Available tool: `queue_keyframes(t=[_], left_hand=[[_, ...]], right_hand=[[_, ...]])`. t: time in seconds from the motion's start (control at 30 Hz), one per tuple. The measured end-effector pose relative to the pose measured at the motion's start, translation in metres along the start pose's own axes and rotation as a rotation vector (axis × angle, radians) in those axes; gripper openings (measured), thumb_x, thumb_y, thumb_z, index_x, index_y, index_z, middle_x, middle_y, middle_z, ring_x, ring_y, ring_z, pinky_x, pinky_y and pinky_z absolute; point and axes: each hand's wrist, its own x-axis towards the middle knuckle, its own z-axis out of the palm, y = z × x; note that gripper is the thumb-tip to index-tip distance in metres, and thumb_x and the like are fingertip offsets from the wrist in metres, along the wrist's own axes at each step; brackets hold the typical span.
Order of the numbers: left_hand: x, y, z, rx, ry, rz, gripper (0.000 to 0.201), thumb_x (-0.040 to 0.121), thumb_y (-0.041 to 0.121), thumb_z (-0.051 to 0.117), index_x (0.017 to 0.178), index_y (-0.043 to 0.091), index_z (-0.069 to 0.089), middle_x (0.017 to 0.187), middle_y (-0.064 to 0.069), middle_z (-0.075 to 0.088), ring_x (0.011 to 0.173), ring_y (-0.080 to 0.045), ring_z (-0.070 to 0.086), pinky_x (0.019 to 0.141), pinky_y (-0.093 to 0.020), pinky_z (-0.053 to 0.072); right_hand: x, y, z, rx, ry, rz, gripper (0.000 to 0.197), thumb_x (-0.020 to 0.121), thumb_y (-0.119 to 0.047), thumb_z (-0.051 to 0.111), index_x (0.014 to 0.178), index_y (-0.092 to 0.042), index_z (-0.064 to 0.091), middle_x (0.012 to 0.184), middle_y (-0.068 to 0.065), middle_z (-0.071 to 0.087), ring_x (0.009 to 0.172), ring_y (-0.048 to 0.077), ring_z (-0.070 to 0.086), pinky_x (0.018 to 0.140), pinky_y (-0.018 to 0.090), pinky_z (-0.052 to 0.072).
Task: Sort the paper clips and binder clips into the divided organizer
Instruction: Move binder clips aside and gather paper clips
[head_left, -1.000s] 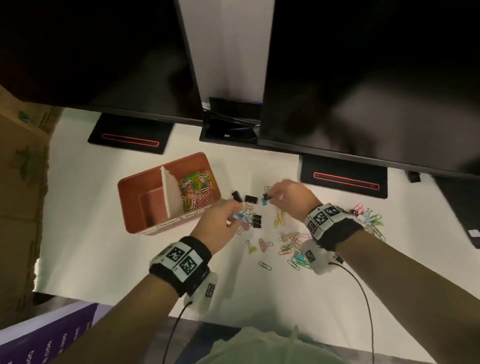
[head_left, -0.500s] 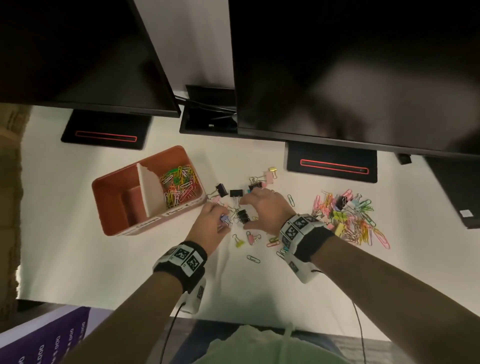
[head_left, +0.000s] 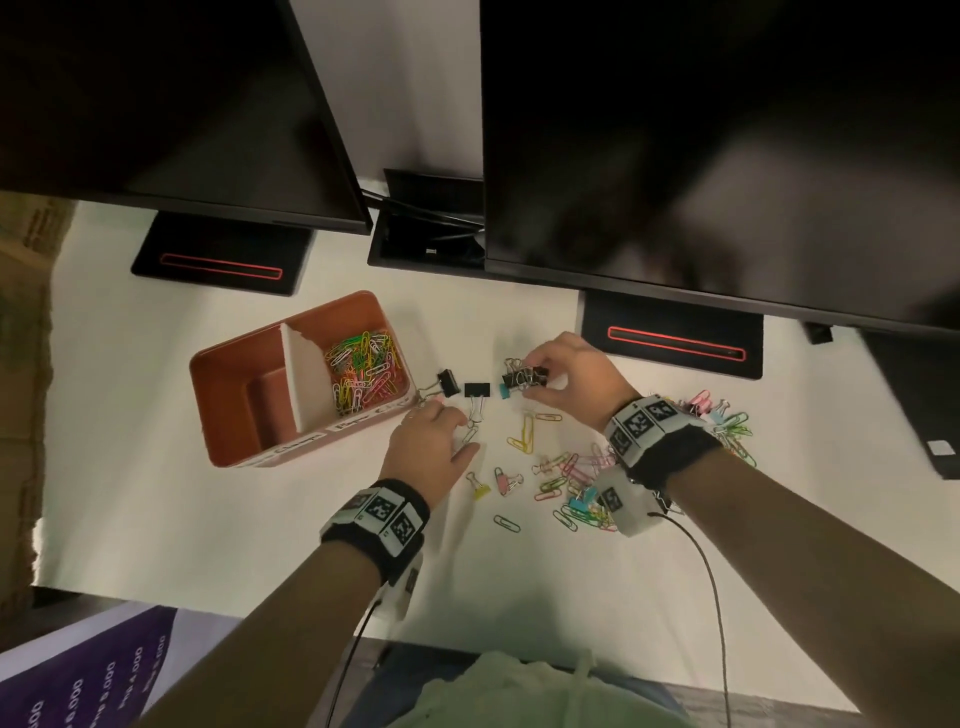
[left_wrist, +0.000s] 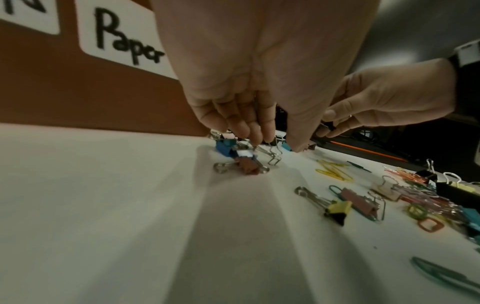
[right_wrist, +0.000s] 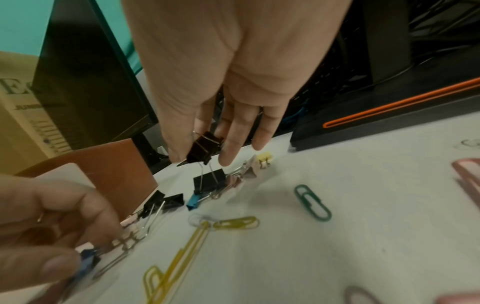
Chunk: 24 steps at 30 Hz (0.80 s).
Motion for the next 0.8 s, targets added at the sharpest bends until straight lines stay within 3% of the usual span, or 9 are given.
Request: queue_keyframes(t=[0.13,0.27,0.33,0.47,0.57,0.67,0.8], left_hand=[[0.010,0.006,0.006,0.068,0.029,-0.045,0.028,0.084,0.036,0.061,0.105,0.018,0.060,0.108,0.000,0.058,0.103,-0.019,0.054,0.089,-0.035,0.046],[0.014,0.009,0.011,0.072,0.075,-0.077,0.017,0.086,0.027,0.060,0.101,0.019,0.060,0.101,0.001,0.061,0.097,-0.020,0.056,0.086,-0.035,0.043],[0.015,0.009,0.013,0.063,0.078,-0.077,0.016,0.086,0.021,0.060,0.101,0.018,0.060,0.099,-0.001,0.062,0.095,-0.022,0.058,0.085,-0.035,0.044],[0.015,0.008,0.012,0.057,0.075,-0.058,0.011,0.086,0.018,0.058,0.096,0.015,0.060,0.093,-0.005,0.061,0.084,-0.026,0.059,0.081,-0.036,0.047],[0.013,0.010,0.011,0.090,0.026,-0.031,0.012,0.090,0.017,0.050,0.096,0.017,0.061,0.091,-0.003,0.062,0.091,-0.026,0.059,0.083,-0.035,0.043],[0.010,0.010,0.010,0.071,0.000,0.014,0.012,0.089,0.016,0.050,0.093,0.016,0.062,0.096,-0.001,0.062,0.106,-0.029,0.055,0.088,-0.039,0.044],[0.013,0.017,0.010,-0.049,-0.001,0.170,0.004,0.084,0.014,0.061,0.087,0.013,0.063,0.104,-0.002,0.055,0.098,-0.020,0.054,0.087,-0.034,0.048]], right_hand=[[0.002,-0.001,-0.001,-0.057,-0.074,-0.014,0.039,0.079,-0.023,0.071,0.117,-0.017,0.061,0.109,0.004,0.052,0.087,0.015,0.056,0.089,0.030,0.051],[-0.002,-0.001,0.006,-0.138,-0.138,-0.053,0.043,0.081,-0.018,0.069,0.122,-0.018,0.058,0.117,0.006,0.046,0.089,0.010,0.044,0.087,0.016,0.039],[-0.005,0.001,0.007,-0.115,-0.141,-0.053,0.048,0.081,-0.015,0.069,0.126,-0.020,0.055,0.123,0.005,0.044,0.092,0.008,0.043,0.088,0.015,0.036],[-0.007,0.005,0.003,-0.106,-0.135,-0.041,0.046,0.080,-0.015,0.069,0.124,-0.020,0.056,0.123,0.003,0.054,0.092,0.006,0.045,0.086,0.016,0.038],[-0.007,0.010,-0.003,-0.106,-0.083,-0.019,0.039,0.080,-0.015,0.070,0.117,-0.019,0.060,0.118,0.004,0.059,0.089,0.010,0.049,0.081,0.019,0.040],[-0.007,0.018,-0.011,-0.114,0.032,0.019,0.032,0.082,-0.015,0.068,0.113,-0.017,0.061,0.116,0.006,0.058,0.098,0.018,0.056,0.087,0.024,0.043],[-0.004,0.032,-0.019,-0.113,0.088,0.083,0.037,0.086,-0.018,0.063,0.121,-0.015,0.055,0.122,0.007,0.055,0.107,0.021,0.056,0.092,0.026,0.043]])
